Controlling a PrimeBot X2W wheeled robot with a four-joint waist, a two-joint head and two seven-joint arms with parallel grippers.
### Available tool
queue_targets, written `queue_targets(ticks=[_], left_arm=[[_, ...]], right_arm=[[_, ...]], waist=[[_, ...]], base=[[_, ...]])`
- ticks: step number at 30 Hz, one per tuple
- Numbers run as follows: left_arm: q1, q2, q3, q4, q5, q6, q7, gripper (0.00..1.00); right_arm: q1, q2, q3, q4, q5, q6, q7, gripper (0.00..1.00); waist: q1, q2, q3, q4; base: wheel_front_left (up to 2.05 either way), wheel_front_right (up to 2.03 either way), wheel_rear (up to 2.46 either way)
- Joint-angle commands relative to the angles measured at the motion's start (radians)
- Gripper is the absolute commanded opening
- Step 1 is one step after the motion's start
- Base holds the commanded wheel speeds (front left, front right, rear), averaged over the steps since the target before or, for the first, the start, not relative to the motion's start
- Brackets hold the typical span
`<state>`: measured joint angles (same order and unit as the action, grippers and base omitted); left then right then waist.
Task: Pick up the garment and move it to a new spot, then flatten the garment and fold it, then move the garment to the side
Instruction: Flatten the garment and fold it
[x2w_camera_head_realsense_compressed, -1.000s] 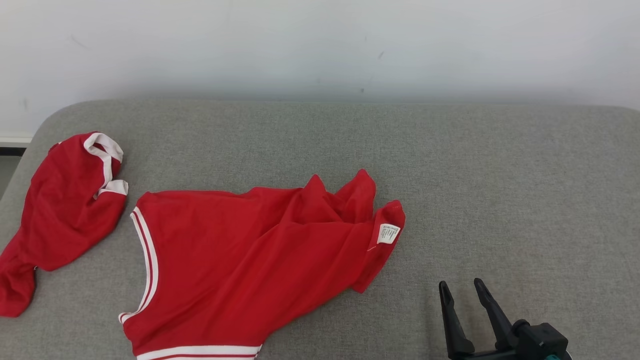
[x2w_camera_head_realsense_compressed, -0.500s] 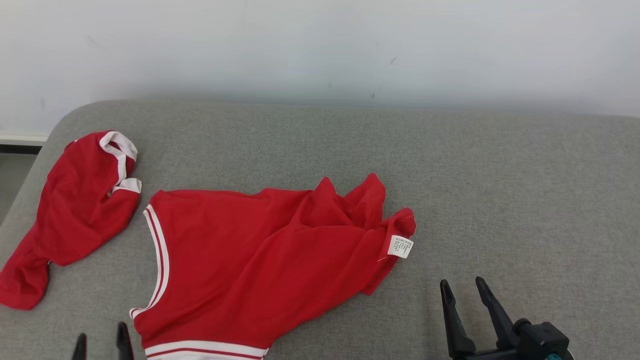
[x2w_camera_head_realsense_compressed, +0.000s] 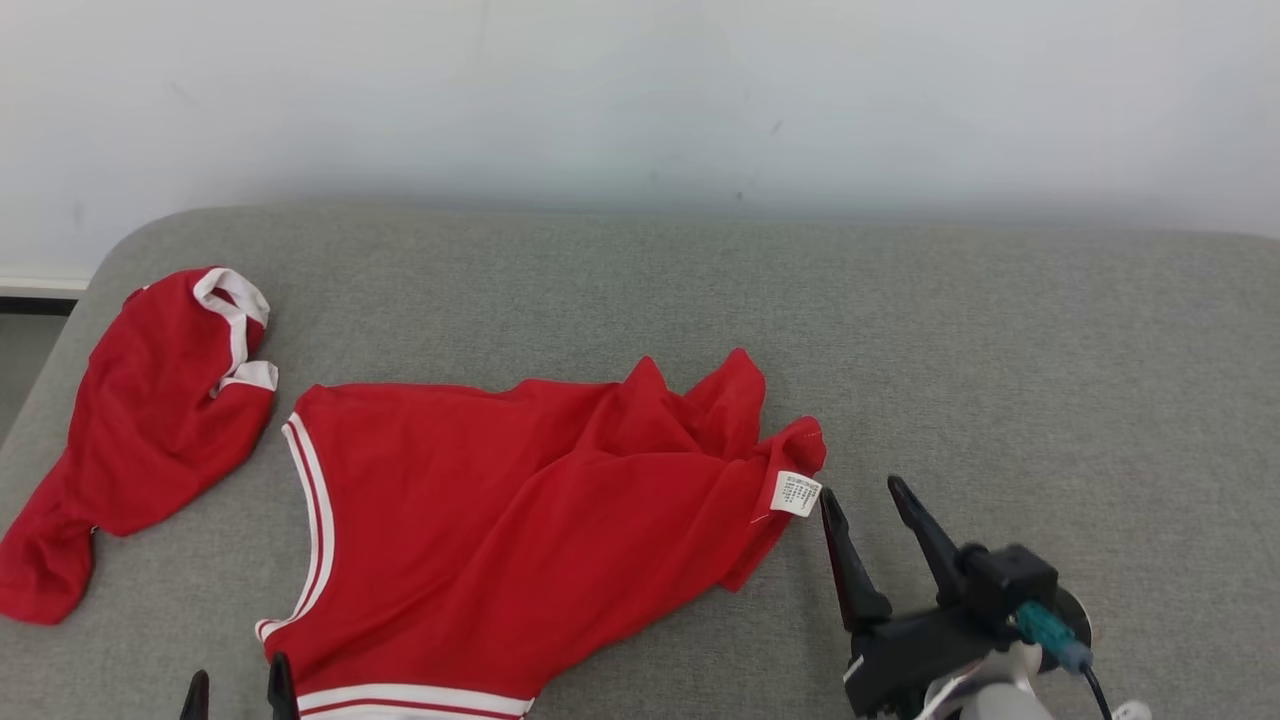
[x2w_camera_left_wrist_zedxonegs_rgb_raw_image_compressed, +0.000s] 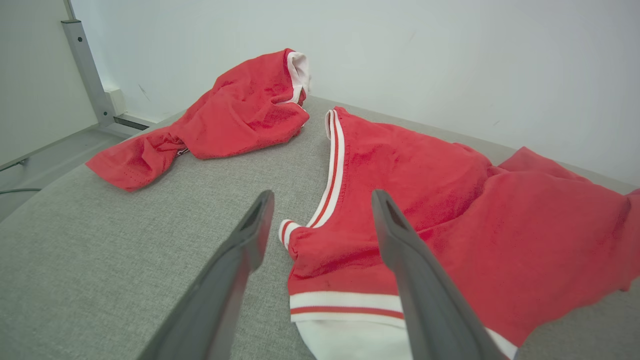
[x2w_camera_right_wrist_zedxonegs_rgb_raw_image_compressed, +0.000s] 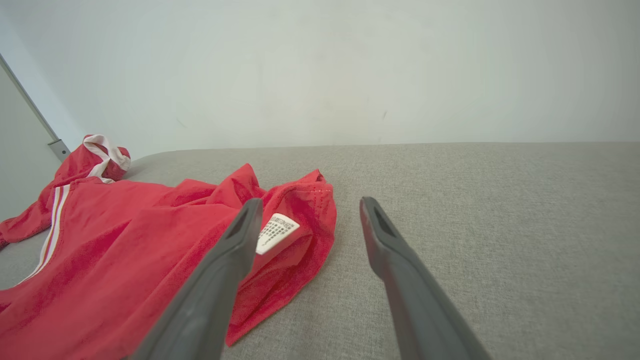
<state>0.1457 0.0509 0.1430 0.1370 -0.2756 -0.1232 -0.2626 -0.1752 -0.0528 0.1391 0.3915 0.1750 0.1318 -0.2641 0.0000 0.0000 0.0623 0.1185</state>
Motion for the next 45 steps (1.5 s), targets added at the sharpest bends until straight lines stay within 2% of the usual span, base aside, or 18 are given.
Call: queue_targets(ticks=[1,9,11,15,19,24,25,26,27,28,32,35,45], left_arm=[[-0.002,0.000,-0.003,0.005,-0.003,0.002,-0.003,1.00],[-0.033,-0.001,-0.025,0.017,-0.004,0.003,-0.003,1.00],[-0.044,-0.001,-0.036,0.023,-0.005,0.002,-0.003,1.00],[-0.051,-0.001,-0.051,0.029,-0.014,0.003,-0.003,1.00],[-0.057,-0.001,-0.058,0.028,-0.021,0.004,-0.003,1.00],[-0.060,-0.001,-0.061,0.032,-0.027,0.004,-0.003,1.00],[-0.060,-0.001,-0.062,0.033,-0.029,0.004,-0.003,1.00],[-0.060,-0.001,-0.062,0.035,-0.030,0.003,-0.003,1.00],[-0.060,-0.001,-0.063,0.036,-0.031,0.003,-0.003,1.00],[-0.061,-0.001,-0.063,0.038,-0.032,0.003,-0.003,1.00],[-0.057,-0.001,-0.064,0.042,-0.035,0.003,-0.003,1.00],[-0.044,-0.001,-0.057,0.041,-0.041,0.008,-0.003,1.00],[-0.019,-0.001,-0.061,0.055,-0.063,0.019,-0.003,1.00]], right_arm=[[-0.033,-0.014,0.007,0.029,0.000,-0.002,0.000,1.00],[-0.243,-0.073,0.068,0.269,0.078,-0.002,0.000,1.00],[-0.310,-0.085,0.112,0.385,0.129,-0.002,-0.001,1.00],[-0.379,-0.104,0.190,0.511,0.217,-0.002,0.000,1.00],[-0.412,-0.111,0.217,0.550,0.309,-0.002,0.000,1.00],[-0.444,-0.122,0.303,0.599,0.426,-0.002,0.004,1.00],[-0.446,-0.125,0.321,0.601,0.449,-0.002,0.007,0.76],[-0.446,-0.129,0.341,0.600,0.470,-0.002,0.006,0.36],[-0.449,-0.137,0.362,0.599,0.486,-0.002,0.006,0.06],[-0.454,-0.144,0.381,0.597,0.502,-0.002,0.005,0.00],[-0.471,-0.174,0.431,0.588,0.538,-0.002,0.000,0.00],[-0.481,-0.210,0.431,0.555,0.519,-0.002,-0.001,0.00],[-0.351,-0.292,0.298,0.327,0.361,-0.002,-0.001,0.00]], waist=[[0.0000,0.0000,0.004,0.009],[0.0000,0.0000,0.024,0.056],[0.0000,0.0000,0.033,0.076],[0.0000,0.0000,0.046,0.099],[0.0000,0.0000,0.055,0.112],[0.0000,0.0000,0.059,0.123],[0.0000,0.0000,0.059,0.124],[0.0000,0.0000,0.058,0.126],[0.0000,0.0000,0.058,0.127],[0.0000,0.0000,0.058,0.129],[0.0000,0.0000,0.055,0.131],[0.0000,0.0000,0.048,0.120],[0.0000,0.0000,0.019,0.016]], base=[[0.00,0.00,0.00],[0.00,0.00,0.00],[0.00,0.00,0.00],[0.00,0.00,0.00],[0.00,0.00,0.00],[0.00,0.00,0.00],[0.00,0.00,0.00],[0.00,0.00,0.00],[0.00,0.00,0.00],[0.00,0.00,0.00],[0.00,0.00,0.00],[0.00,0.00,0.00],[0.00,0.00,0.00]])
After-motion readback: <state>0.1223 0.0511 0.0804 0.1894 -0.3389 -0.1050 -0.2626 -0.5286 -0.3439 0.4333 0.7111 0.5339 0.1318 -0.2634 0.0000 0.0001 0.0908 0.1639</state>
